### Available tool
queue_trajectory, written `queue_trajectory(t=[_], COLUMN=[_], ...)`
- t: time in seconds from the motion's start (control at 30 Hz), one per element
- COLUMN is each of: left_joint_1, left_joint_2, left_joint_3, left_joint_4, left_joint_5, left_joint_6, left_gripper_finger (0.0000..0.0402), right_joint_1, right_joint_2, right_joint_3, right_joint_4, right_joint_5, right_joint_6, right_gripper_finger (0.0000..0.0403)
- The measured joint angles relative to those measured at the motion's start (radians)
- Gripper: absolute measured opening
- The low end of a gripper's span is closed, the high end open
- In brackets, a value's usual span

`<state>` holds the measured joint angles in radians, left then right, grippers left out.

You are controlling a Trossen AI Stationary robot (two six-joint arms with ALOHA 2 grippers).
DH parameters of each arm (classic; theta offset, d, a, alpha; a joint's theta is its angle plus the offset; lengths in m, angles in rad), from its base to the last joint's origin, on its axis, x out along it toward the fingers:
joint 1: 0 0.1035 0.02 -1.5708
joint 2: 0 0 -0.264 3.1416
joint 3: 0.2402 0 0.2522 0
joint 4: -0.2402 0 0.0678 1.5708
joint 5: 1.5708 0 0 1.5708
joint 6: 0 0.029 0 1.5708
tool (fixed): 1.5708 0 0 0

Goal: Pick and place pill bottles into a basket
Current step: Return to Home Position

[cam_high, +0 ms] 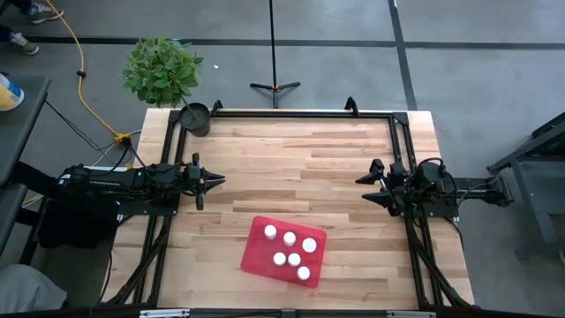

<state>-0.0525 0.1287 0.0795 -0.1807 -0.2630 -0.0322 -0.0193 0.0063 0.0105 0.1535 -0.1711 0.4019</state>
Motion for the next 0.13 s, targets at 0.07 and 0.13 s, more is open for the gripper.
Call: queue_trajectory(t=[0.07, 0.13], left_joint_1=[0.0, 0.0], left_joint_2=[0.0, 0.0], left_joint_3=[0.0, 0.0], left_joint_4=[0.0, 0.0], left_joint_5=[0.0, 0.0], left_joint_6=[0.0, 0.0], left_gripper_finger=[0.0083, 0.0083], right_joint_1=[0.0, 0.0], right_joint_2=[0.0, 0.0], right_joint_3=[0.0, 0.0], right_joint_4=[0.0, 0.0], right_joint_5=[0.0, 0.0], right_joint_6=[0.0, 0.0], right_gripper_finger=[0.0264, 0.0264])
